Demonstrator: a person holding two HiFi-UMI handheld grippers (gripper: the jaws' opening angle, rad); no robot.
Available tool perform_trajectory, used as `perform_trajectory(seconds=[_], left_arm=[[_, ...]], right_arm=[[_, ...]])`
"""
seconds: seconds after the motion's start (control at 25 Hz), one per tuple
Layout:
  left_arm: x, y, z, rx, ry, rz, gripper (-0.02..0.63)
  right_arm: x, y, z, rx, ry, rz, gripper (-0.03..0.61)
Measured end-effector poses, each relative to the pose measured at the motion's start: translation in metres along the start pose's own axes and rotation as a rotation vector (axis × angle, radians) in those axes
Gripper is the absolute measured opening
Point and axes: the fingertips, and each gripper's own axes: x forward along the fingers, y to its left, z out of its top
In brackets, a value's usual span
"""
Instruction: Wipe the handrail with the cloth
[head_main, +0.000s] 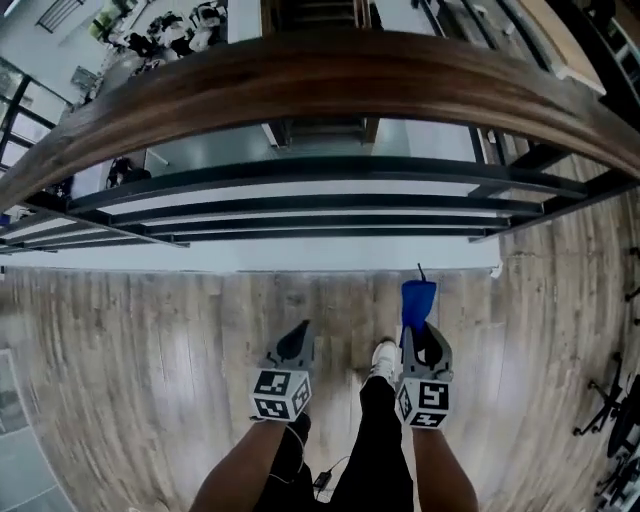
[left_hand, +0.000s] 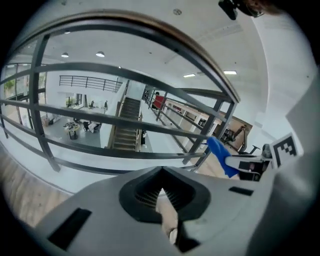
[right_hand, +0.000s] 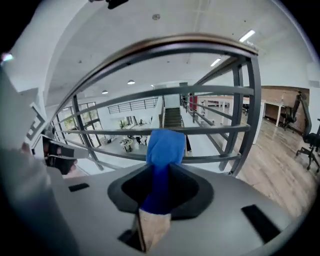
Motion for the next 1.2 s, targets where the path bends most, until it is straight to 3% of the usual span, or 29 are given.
perform_trajectory(seconds=[0.12,0.24,0.4,0.52,0.64,0.92,1.08,1.2], left_arm=[[-0.091,0.010,0.039,0.025,-0.062,-0.034,0.003],[-0.165,0.032,0.093,0.092,-0.164,-0.059,0.003],[-0.270,0.051,0.106,0.170,-0.190,-0.042,0.003],[-0.315,0.059,0.119,0.146,-0.211,-0.028,0.003],[-0.348,0.043,0.132,0.105,-0.250,-0.058,0.003],[-0.394,-0.004,0.143,0.141,-0.357,-0.078,0.003],[-0.415,-0.045,0.149,0.190,-0.407,-0.083,0.003],[-0.422,-0.061,0.150,0.154,-0.440,-0.095,0.003]], right_arm=[[-0.070,0.069,0.039,0.056,-0.033,0.061,0.107],[-0.116,0.117,0.086,0.031,-0.087,0.092,0.107],[-0.208,0.164,0.112,-0.019,-0.126,0.025,0.107],[-0.260,0.188,0.130,-0.039,-0.171,-0.036,0.107],[-0.301,0.208,0.146,-0.093,-0.223,-0.044,0.107],[-0.321,0.245,0.182,-0.164,-0.378,0.021,0.106],[-0.350,0.242,0.200,-0.188,-0.437,0.054,0.106],[-0.358,0.231,0.187,-0.175,-0.432,0.065,0.106]])
